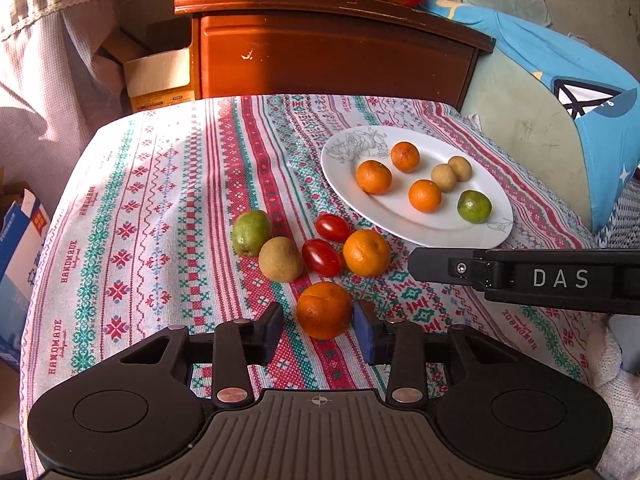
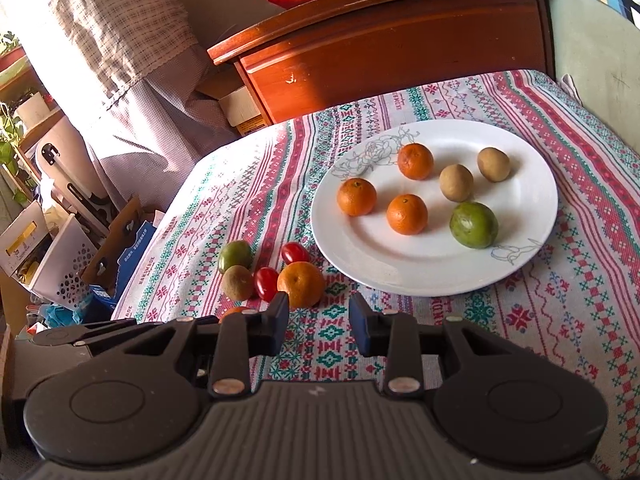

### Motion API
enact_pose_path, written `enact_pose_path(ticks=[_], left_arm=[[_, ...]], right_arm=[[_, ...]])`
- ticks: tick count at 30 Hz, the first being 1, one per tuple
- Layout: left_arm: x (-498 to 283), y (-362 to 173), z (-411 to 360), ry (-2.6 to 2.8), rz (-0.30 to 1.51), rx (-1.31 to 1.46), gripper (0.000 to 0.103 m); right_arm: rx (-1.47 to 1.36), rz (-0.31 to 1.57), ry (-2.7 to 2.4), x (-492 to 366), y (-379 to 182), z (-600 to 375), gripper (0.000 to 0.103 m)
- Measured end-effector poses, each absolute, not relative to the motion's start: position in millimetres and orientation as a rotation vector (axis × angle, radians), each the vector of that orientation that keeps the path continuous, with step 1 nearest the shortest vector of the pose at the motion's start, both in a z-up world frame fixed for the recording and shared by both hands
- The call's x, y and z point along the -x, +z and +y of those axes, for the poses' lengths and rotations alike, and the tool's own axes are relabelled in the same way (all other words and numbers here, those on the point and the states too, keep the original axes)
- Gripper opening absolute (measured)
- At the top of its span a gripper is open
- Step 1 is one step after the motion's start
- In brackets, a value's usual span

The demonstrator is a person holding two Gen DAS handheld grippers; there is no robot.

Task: Organize fruits
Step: 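Grasp a tangerine with the right tool while the left tool grasps another tangerine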

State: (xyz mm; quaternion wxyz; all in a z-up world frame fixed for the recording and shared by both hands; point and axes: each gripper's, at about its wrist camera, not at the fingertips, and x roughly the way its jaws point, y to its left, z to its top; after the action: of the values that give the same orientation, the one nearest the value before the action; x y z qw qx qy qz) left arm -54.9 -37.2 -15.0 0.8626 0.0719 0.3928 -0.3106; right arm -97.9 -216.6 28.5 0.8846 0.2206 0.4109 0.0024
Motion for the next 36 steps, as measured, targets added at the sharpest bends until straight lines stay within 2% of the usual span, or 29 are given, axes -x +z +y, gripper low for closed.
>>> enact_pose_path(ticks=[5,24,27,36], left_arm=[[56.8,-9.7,-32.9,-0.647,0.799,-0.151,0.029],[57.1,-16.0,-31.8,-0.675,0.8,-0.143,0.03],[57.0,-16.9,-33.4,-0.677,0.795,-0.148,0.031],[58.3,-21.4,-38.6,-0.676,0.785,-0.172,0.028]], right_arm=[[-0.446,0.863,0.013,91.1,23.1,-211.3,0.034],[-0.428,0.863,0.03,71.0,9.5,-202.3,0.036],[-0.424,0.859,0.036,70.9,9.4,-201.6,0.032],[-0.435,0.854,0.04,75.0,12.3,-204.7,0.031]])
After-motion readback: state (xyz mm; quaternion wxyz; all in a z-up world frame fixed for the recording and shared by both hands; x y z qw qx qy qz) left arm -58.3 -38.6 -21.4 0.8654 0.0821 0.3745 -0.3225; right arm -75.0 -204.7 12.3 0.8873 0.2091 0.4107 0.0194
